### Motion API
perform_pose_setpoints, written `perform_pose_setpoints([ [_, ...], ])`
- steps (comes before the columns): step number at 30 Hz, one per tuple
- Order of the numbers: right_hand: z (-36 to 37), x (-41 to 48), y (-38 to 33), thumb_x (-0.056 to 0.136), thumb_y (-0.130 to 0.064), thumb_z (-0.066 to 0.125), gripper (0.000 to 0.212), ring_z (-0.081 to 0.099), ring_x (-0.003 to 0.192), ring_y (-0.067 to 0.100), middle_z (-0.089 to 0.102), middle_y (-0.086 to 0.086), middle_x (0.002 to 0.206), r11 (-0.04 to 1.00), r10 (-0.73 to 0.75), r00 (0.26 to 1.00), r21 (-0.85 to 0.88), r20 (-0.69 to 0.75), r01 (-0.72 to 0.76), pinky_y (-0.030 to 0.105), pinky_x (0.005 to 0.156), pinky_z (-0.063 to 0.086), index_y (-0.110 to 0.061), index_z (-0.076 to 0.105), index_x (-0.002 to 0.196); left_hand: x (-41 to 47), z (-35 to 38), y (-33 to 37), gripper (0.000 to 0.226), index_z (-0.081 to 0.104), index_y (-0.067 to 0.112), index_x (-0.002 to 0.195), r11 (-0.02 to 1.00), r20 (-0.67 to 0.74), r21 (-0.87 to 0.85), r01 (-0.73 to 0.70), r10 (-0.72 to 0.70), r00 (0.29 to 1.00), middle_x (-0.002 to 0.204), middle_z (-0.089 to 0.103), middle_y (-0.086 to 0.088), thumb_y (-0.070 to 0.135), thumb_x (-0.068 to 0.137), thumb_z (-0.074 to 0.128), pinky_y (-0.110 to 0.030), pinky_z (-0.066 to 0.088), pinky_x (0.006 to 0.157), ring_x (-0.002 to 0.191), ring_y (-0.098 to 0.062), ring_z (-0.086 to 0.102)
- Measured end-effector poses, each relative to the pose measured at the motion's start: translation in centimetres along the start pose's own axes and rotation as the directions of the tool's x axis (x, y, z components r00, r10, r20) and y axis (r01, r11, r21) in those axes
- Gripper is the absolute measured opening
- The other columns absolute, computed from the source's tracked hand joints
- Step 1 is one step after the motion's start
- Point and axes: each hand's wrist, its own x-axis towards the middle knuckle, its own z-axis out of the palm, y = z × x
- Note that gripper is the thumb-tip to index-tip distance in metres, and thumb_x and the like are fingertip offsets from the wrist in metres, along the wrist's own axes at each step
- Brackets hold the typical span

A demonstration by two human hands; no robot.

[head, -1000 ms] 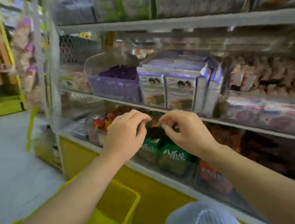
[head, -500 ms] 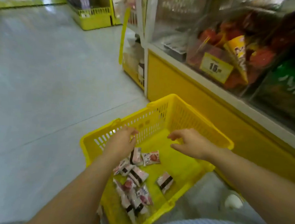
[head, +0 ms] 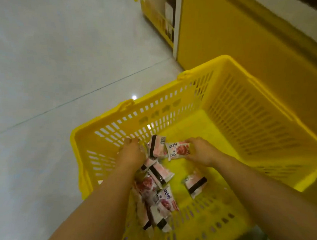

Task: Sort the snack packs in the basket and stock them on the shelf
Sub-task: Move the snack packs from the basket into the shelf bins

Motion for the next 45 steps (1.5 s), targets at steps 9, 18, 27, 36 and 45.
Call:
perform_pose_setpoints([
  [9,2.3,4.4,0.6,0.083,-0.03,0.072,0.072,0.043,0.125,0.032,0.041,0.017,0.136,1.0,0.027,0.999,0.014,0.041,-0.027,0.038,0.103,0.041,-0.013,0.036,0.143,-1.2,3.5,0.8,0.036,0.055,0.009,0.127,0.957,-0.108,-0.271,0.103,-0.136,0.985,0.125,0.057,-0.014,0.018,0.093,0.05,-0.044,0.05,0.09,0.108,-0.031,0.057],
  [18,3.5,3.8,0.9,0.075,-0.029,0.078,0.054,0.04,0.119,0.028,0.038,0.01,0.128,0.982,0.096,0.995,-0.165,0.037,-0.088,0.038,0.095,0.046,-0.014,0.053,0.121,-0.3,3.2,0.0,0.022,0.069,0.015,0.109,0.934,-0.009,-0.342,0.099,-0.108,0.994,0.106,0.068,-0.009,0.017,0.097,0.051,-0.046,0.057,0.077,0.088,-0.028,0.066],
  [27,3.3,3.5,1.0,0.073,-0.048,0.077,0.057,0.045,0.116,0.026,0.06,0.007,0.116,0.955,0.202,0.95,-0.261,0.236,-0.138,0.035,0.085,0.05,-0.015,0.058,0.115,0.4,3.2,-0.5,0.062,0.035,0.013,0.145,0.867,0.222,-0.424,0.261,-0.179,0.958,0.139,0.051,-0.015,0.025,0.091,0.065,-0.044,0.05,0.094,0.114,-0.034,0.057],
  [36,0.3,2.9,0.6,0.081,-0.032,0.074,0.03,0.053,0.072,0.022,0.058,0.007,0.077,0.947,0.219,0.928,-0.295,0.302,-0.127,0.025,0.056,0.04,-0.012,0.054,0.071,0.4,2.8,-0.4,0.063,0.043,0.021,0.126,0.88,0.344,-0.402,0.254,-0.112,0.932,0.119,0.053,-0.003,0.052,0.08,0.071,-0.029,0.048,0.07,0.098,-0.021,0.059],
  [45,-2.6,-0.2,-0.8,0.084,-0.033,0.072,0.038,0.064,0.096,0.024,0.067,0.012,0.111,0.972,0.176,0.954,-0.195,0.243,-0.13,0.029,0.07,0.045,-0.005,0.064,0.109,-0.4,2.3,0.8,0.059,0.048,0.024,0.123,0.872,0.384,-0.443,0.207,-0.024,0.923,0.111,0.056,0.0,0.017,0.076,0.081,-0.037,0.058,0.078,0.087,-0.02,0.063],
])
